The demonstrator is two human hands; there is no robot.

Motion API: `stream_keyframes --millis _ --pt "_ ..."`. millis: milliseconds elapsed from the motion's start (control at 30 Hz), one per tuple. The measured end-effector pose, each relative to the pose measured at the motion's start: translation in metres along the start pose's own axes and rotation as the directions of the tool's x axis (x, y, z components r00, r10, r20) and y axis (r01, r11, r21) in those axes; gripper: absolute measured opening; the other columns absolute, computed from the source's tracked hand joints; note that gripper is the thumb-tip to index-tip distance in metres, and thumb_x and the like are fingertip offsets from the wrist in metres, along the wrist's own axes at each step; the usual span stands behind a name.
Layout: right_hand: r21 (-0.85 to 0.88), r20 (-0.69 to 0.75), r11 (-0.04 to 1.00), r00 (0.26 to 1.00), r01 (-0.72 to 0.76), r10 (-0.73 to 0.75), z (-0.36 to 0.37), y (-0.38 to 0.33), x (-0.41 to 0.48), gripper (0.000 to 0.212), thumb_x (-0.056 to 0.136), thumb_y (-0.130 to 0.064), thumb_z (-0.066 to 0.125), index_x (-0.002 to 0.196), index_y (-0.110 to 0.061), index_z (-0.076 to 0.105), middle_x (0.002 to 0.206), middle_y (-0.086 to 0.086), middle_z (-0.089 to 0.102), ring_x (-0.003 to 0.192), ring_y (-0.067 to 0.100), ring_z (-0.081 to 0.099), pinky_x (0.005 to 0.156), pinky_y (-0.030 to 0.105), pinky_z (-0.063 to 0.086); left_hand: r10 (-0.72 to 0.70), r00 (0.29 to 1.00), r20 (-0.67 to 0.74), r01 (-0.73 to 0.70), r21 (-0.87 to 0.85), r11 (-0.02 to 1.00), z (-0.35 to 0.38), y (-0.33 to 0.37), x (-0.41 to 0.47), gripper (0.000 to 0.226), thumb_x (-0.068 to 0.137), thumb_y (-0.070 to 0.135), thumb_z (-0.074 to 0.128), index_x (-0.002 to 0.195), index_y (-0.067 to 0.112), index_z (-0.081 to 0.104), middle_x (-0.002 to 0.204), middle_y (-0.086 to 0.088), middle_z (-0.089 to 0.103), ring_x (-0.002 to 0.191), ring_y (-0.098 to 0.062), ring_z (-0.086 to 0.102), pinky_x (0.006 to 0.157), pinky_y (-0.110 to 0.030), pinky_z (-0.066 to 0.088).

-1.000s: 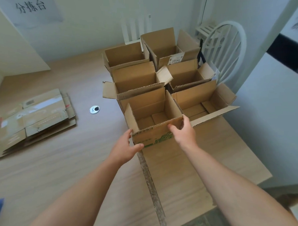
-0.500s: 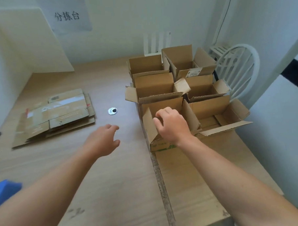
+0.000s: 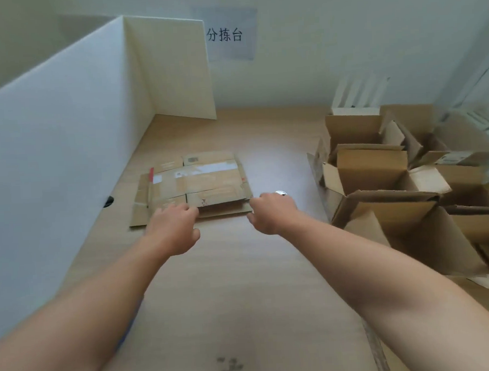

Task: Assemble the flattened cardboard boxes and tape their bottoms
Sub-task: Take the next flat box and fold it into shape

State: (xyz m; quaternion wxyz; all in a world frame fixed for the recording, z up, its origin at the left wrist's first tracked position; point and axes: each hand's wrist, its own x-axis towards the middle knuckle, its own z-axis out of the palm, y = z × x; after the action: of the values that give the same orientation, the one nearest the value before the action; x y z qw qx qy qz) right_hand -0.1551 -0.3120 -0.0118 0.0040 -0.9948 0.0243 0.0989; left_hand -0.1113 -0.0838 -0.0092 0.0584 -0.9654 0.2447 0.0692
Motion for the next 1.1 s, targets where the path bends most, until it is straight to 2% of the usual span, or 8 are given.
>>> stream_keyframes --millis 133,267,400,500,633,833,1000,1100 --pt "-0.062 0.042 0.998 0.999 -0.017 0.020 -0.003 -0.039 0.061 0.025 0.099 -0.033 0.042 0.108 -0.019 0.060 0.110 0.006 0.061 0.087 0.029 0.047 0.074 0.037 0.032 -0.032 0.999 0.020 0.033 -0.023 0.999 0.006 -0.064 0.027 0.036 0.094 0.037 0.047 0.125 0.022 0.054 0.128 0.001 0.056 0.118 -0.023 0.050 0.094 -0.037 0.040" --pt "-0.090 0.054 0.996 0.998 -0.025 0.030 -0.002 -0.058 0.114 0.025 0.098 -0.031 0.043 0.112 -0.020 0.060 0.111 0.005 0.059 0.093 0.030 0.056 0.071 0.037 0.034 -0.073 0.995 0.060 0.077 -0.072 0.994 0.016 -0.109 0.063 0.038 0.095 0.037 0.048 0.130 0.022 0.055 0.129 -0.001 0.057 0.116 -0.025 0.052 0.095 -0.039 0.043" --pt "-0.087 0.076 0.992 0.992 -0.092 0.099 -0.001 -0.053 0.155 0.027 0.099 -0.036 0.040 0.110 -0.020 0.058 0.106 0.005 0.058 0.086 0.028 0.048 0.069 0.036 0.036 -0.131 0.989 0.069 0.141 -0.164 0.976 0.030 -0.130 0.100 0.042 0.095 0.040 0.047 0.132 0.022 0.053 0.133 -0.002 0.056 0.121 -0.026 0.052 0.099 -0.040 0.044" --pt "-0.047 0.081 0.986 0.983 -0.159 0.162 0.006 -0.043 0.186 0.032 0.100 -0.042 0.039 0.113 -0.020 0.057 0.114 0.007 0.059 0.093 0.028 0.051 0.070 0.036 0.038 -0.171 0.982 0.078 0.185 -0.230 0.955 0.046 -0.142 0.126 0.044 0.096 0.042 0.047 0.135 0.022 0.051 0.136 -0.002 0.054 0.122 -0.026 0.050 0.100 -0.041 0.044" --pt "0.087 0.109 0.953 0.954 -0.290 0.280 0.027 -0.036 0.221 0.045 0.099 -0.050 0.041 0.133 -0.022 0.050 0.130 0.007 0.053 0.118 0.031 0.051 0.079 0.039 0.039 -0.239 0.965 0.111 0.261 -0.273 0.926 0.073 -0.156 0.159 0.048 0.095 0.041 0.046 0.139 0.021 0.046 0.140 -0.003 0.051 0.123 -0.028 0.047 0.099 -0.042 0.042" --pt "0.416 0.222 0.744 0.852 -0.523 0.475 0.061 -0.034 0.255 0.052 0.096 -0.046 0.049 0.136 -0.014 0.045 0.132 0.013 0.048 0.125 0.036 0.045 0.100 0.046 0.044 -0.389 0.903 0.183 0.429 -0.434 0.792 0.115 -0.166 0.191 0.056 0.094 0.045 0.048 0.140 0.016 0.038 0.140 -0.011 0.046 0.130 -0.033 0.041 0.103 -0.046 0.039" --pt "0.600 0.206 0.577 0.804 -0.555 0.558 0.077 -0.036 0.267 0.052 0.094 -0.041 0.057 0.136 -0.013 0.045 0.131 0.012 0.052 0.123 0.035 0.047 0.096 0.042 0.043 -0.452 0.879 0.155 0.463 -0.505 0.728 0.133 -0.157 0.196 0.062 0.094 0.052 0.049 0.142 0.015 0.034 0.143 -0.013 0.043 0.131 -0.038 0.038 0.103 -0.047 0.038" --pt "0.776 0.208 0.389 0.784 -0.496 0.585 0.077 -0.030 0.265 0.061 0.094 -0.037 0.061 0.146 -0.013 0.040 0.143 0.012 0.047 0.127 0.031 0.049 0.089 0.033 0.036 -0.466 0.875 0.132 0.458 -0.535 0.710 0.135 -0.151 0.191 0.069 0.093 0.056 0.049 0.147 0.016 0.031 0.145 -0.011 0.042 0.131 -0.038 0.037 0.104 -0.047 0.036"
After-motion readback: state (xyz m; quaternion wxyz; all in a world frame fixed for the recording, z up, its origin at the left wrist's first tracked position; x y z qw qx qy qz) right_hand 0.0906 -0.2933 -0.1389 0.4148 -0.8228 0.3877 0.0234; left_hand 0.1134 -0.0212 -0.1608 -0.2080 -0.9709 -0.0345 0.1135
